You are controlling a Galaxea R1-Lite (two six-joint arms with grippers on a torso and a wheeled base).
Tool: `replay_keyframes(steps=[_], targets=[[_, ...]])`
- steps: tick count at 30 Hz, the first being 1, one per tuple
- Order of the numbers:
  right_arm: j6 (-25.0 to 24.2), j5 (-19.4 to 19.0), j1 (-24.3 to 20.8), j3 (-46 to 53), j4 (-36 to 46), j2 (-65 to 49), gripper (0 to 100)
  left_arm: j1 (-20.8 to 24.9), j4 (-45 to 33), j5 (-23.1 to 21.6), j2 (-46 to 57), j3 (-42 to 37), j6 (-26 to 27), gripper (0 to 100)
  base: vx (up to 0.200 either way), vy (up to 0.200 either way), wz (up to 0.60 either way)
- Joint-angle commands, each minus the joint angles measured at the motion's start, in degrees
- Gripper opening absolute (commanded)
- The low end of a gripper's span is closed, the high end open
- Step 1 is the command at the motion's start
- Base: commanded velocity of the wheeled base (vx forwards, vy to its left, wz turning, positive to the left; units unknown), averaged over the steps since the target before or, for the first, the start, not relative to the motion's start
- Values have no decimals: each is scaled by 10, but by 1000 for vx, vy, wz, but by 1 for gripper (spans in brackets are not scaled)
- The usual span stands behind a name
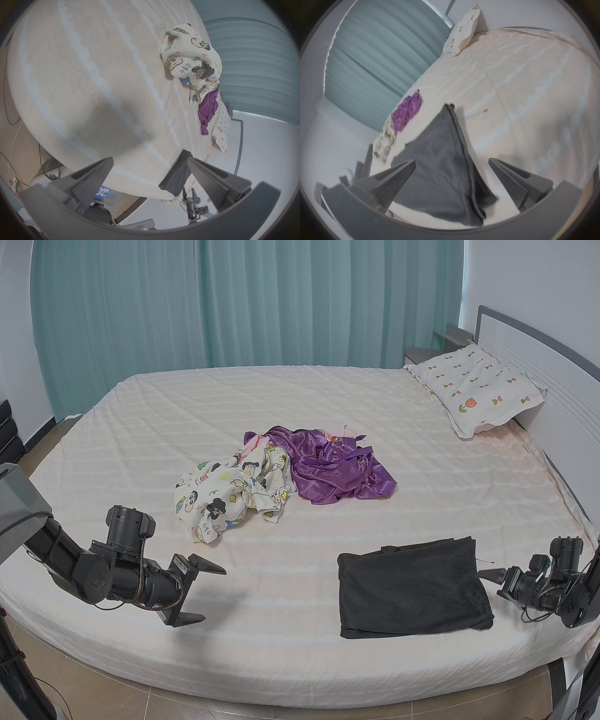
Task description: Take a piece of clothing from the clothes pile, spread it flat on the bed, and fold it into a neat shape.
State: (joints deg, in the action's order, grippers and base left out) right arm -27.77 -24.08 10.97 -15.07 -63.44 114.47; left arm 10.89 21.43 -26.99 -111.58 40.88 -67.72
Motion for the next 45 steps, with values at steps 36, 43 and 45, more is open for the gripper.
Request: replay_keyframes(steps=[36, 43, 45], targets=[[-204, 16, -34, -315, -26, 199, 0, 0, 0, 0, -1, 0, 0, 100, 0, 0, 0], [-212, 18, -33, -308, -29, 190, 100, 0, 0, 1, 0, 0, 0, 100, 0, 0, 0], [-224, 25, -23, -301, -46, 175, 100, 0, 0, 1, -1, 0, 0, 100, 0, 0, 0]])
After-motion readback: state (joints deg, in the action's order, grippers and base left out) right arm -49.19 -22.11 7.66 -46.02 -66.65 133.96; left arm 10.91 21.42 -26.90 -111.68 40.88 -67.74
